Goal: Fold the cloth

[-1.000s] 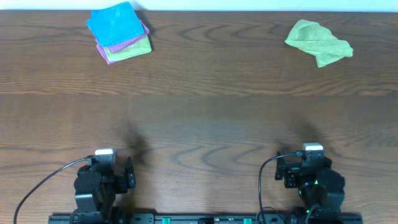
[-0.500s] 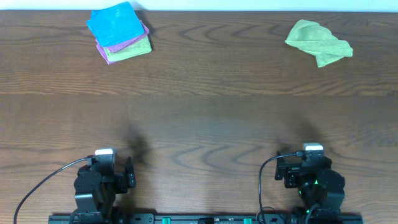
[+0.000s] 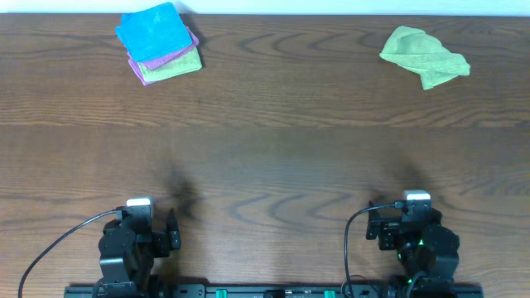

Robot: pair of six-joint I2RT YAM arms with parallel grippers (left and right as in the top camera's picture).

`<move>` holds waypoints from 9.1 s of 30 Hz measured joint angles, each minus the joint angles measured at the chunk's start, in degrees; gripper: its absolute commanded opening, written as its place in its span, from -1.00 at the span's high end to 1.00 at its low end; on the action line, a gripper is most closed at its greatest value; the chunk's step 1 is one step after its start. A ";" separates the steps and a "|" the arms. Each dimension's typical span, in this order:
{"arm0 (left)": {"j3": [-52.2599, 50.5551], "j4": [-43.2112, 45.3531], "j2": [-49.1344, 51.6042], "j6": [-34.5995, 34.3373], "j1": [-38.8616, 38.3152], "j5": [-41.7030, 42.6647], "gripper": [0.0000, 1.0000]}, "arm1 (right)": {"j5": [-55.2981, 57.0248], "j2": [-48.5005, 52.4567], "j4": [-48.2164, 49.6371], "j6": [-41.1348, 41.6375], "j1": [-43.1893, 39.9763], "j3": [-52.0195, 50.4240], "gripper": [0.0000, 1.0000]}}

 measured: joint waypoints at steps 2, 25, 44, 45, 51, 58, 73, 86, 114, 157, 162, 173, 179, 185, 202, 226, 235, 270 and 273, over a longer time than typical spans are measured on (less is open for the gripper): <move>0.00 0.00 0.00 0.00 0.00 0.00 -0.91 | -0.02 0.00 0.00 -0.02 0.00 0.00 -0.99; -0.02 -0.02 -0.22 0.00 -0.04 0.00 -0.91 | 2.54 47.93 1.51 9.11 -1.33 40.46 -0.99; -0.02 0.00 -0.26 0.00 -0.04 0.00 -0.91 | 7.89 100.45 -6.78 12.98 -8.61 89.53 -0.99; -0.02 -0.02 -0.26 0.00 -0.04 0.00 -0.91 | 7.72 102.25 -6.45 13.29 -9.38 89.79 -0.99; -0.02 -0.02 -0.26 0.00 -0.04 0.00 -0.91 | 5.53 109.63 -0.35 14.29 -12.76 89.99 -0.99; -0.02 -0.02 -0.26 0.00 -0.04 0.00 -0.91 | 4.74 114.79 2.25 14.32 -13.00 90.23 -0.99; -0.02 0.00 -0.26 0.00 -0.04 0.00 -0.91 | 2.23 127.73 13.51 14.34 -13.00 90.36 -0.61; -0.02 -0.02 -0.26 0.00 -0.04 0.00 -0.91 | -0.13 132.10 17.25 16.31 -13.00 90.36 -0.28; -0.02 -0.02 -0.26 0.00 -0.04 0.00 -0.91 | -0.76 133.00 18.58 17.99 -13.03 90.36 0.24; -0.02 -0.02 -0.26 0.00 -0.04 0.00 -0.91 | -2.99 95.12 -21.57 5.70 19.76 91.08 0.97; -0.02 -0.02 -0.26 0.00 -0.04 0.00 -0.91 | -4.83 94.12 -23.56 5.70 30.97 91.08 0.97; -0.02 -0.02 -0.26 0.00 -0.04 0.00 -0.91 | -10.80 89.55 -23.43 8.46 49.90 91.08 0.98; -0.02 -0.02 -0.26 0.00 -0.04 0.00 -0.91 | -9.18 83.91 -22.25 10.56 51.32 91.08 0.98; -0.02 0.00 -0.26 0.00 -0.04 0.00 -0.91 | -2.82 86.05 -20.83 8.74 44.96 91.19 0.98; -0.02 -0.02 -0.26 0.00 -0.04 0.02 -0.91 | 15.10 117.20 0.72 10.84 6.73 90.60 -0.32; 3.72 13.75 5.90 -10.56 -0.04 11.80 -0.91 | -14.97 111.49 -18.75 12.20 6.21 87.21 -0.39; 23.26 12.98 36.76 -13.90 -0.04 22.51 -0.91 | -24.39 111.49 -13.49 8.48 1.95 74.25 -0.39; 37.03 15.98 77.18 -40.74 -0.07 47.28 -0.91 | -32.65 111.51 3.43 13.00 2.51 56.85 0.01; 37.03 16.00 77.18 -41.05 -0.09 47.30 -0.91 | -32.63 111.51 3.96 13.33 3.37 56.81 0.09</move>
